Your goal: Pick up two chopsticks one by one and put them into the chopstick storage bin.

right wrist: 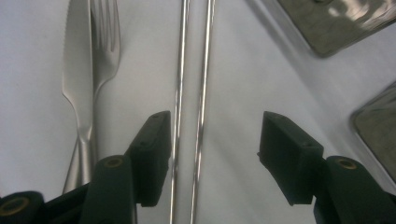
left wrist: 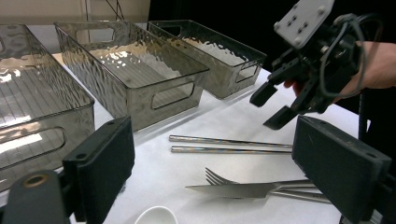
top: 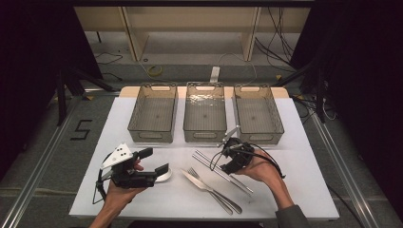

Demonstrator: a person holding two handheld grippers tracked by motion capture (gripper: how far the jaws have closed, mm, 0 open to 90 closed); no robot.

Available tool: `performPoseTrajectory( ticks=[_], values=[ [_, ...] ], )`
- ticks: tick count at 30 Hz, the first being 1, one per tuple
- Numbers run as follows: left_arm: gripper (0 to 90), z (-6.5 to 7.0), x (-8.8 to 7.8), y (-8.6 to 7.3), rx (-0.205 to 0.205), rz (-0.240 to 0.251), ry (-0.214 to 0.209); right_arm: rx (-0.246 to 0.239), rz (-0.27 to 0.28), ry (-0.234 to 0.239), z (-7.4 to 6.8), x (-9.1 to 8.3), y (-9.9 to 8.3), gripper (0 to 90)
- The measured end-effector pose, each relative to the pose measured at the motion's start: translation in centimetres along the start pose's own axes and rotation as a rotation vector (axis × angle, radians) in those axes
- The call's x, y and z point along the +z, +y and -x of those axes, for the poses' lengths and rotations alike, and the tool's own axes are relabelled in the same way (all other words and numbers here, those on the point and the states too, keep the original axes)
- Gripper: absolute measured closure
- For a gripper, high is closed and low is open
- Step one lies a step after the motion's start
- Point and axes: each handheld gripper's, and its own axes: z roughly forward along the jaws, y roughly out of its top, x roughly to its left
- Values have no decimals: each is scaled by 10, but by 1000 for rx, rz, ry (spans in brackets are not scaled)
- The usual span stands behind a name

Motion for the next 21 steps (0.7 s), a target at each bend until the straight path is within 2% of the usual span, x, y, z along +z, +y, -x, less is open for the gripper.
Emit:
performPoseTrajectory(
  ticks=[1, 7, 8, 11, 21],
  values=[
    [125, 0, 0, 0, 0, 0, 0, -2, -31, 2, 0, 7, 1, 472],
    [125, 1, 0, 0, 4, 1, -1, -2, -78, 19, 3, 23, 3, 542],
    [125, 1, 0, 0, 4, 2, -1, 14, -91, 21, 2, 25, 3, 556],
    [125, 1, 0, 0, 4, 2, 0, 5, -127, 15, 4, 32, 3, 606],
    [124, 1, 0, 0, 8, 1, -2, 16, -169, 53, 6, 44, 2, 722]
  ],
)
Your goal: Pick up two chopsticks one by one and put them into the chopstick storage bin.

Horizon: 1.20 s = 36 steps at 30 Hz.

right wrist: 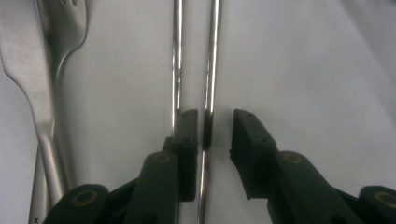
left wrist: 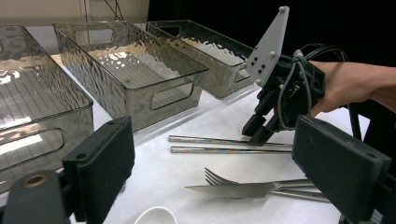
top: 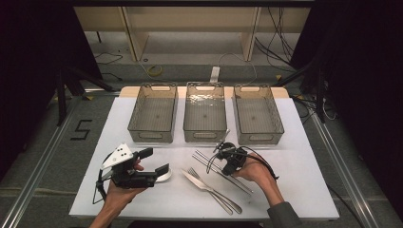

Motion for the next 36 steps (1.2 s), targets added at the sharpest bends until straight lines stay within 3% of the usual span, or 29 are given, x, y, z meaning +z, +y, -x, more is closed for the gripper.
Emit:
performPoseTrajectory(
  ticks=[8, 17, 23, 31, 36],
  values=[
    [125, 0, 0, 0, 8, -5, -1, 12, -18, 15, 2, 3, 1, 801],
    [125, 1, 0, 0, 7, -5, -2, 10, -26, 7, 1, 4, 3, 849],
    [125, 1, 0, 0, 8, -6, -1, 24, -33, 28, 4, 4, 3, 859],
    [125, 1, 0, 0, 12, -6, -2, -1, -17, 7, 3, 2, 3, 868],
    [125, 1, 0, 0, 12, -7, -3, -24, 15, 6, 4, -11, -1, 870]
  ],
)
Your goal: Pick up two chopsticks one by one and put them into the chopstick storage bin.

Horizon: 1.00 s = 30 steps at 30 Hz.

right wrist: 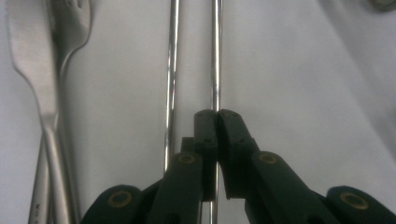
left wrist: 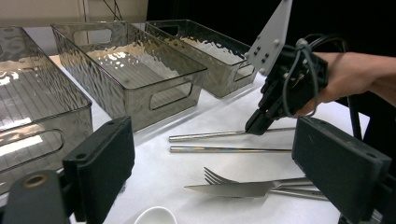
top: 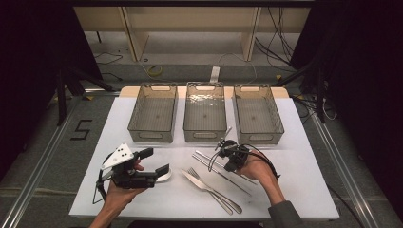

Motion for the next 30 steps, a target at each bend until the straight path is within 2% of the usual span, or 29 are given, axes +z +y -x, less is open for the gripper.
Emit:
performPoseTrajectory(
  ticks=[12, 13, 16, 20, 23, 24, 27, 29, 30],
  values=[
    [125, 0, 0, 0, -1, -4, 1, 1, 46, -12, 2, -17, -5, 871],
    [125, 0, 0, 0, -1, -4, 1, -15, 55, -18, 4, -18, -6, 871],
    [125, -1, 1, 0, 0, -7, 1, 10, 81, -6, 5, -27, -8, 871],
    [125, -2, 3, 1, 0, -22, -5, -3, 105, 0, 3, -36, -9, 871],
    [126, -5, 10, 2, 9, -75, -1, -19, 120, 4, -2, -42, -9, 871],
    [126, -7, 14, 2, 13, -115, -2, -23, 119, 5, -4, -45, -8, 871],
    [126, -12, 27, 1, 10, -195, -8, -31, 125, 8, -10, -49, -7, 871],
    [128, -9, 33, 2, 38, -220, -20, -65, 134, 6, -17, -55, -5, 871],
    [128, -8, 37, 3, 58, -235, -25, -65, 134, 6, -17, -55, -5, 871]
  ],
)
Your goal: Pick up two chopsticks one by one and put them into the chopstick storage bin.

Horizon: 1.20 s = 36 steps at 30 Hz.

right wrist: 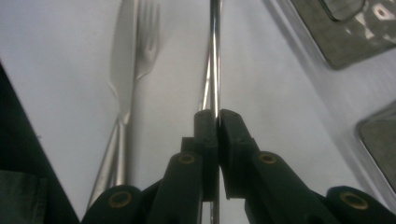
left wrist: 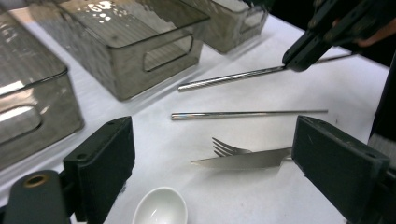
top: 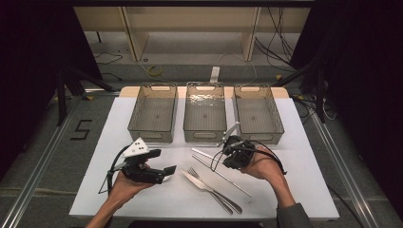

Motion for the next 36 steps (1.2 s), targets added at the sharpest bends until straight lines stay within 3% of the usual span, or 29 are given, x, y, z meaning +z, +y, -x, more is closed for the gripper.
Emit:
performPoseTrajectory(
  ticks=[4, 6, 12, 16, 21, 25, 27, 30, 34, 36],
  values=[
    [131, 5, 17, 6, 77, -77, -10, -65, 5, 18, -14, -4, 5, 870],
    [137, 7, 25, 8, 118, -113, -29, -71, 2, 26, -17, -5, 6, 870],
    [165, 15, 38, 11, 234, -184, -58, -153, 15, 37, -34, -7, 13, 871],
    [184, 19, 48, 12, 285, -229, -67, -176, 26, 51, -41, -8, 16, 870],
    [248, 23, 53, 13, 340, -279, -99, -210, 41, 72, -48, -10, 18, 870],
    [304, 26, 56, 13, 344, -295, -128, -235, 39, 82, -52, -10, 19, 870],
    [346, 30, 56, 14, 365, -306, -138, -257, 45, 89, -54, -9, 20, 869],
    [395, 35, 57, 15, 402, -322, -149, -251, 28, 94, -55, -9, 20, 870],
    [466, 39, 57, 15, 416, -328, -174, -282, 31, 97, -56, -9, 20, 869],
    [482, 41, 57, 15, 423, -326, -181, -275, 39, 103, -56, -8, 20, 869]
  ],
)
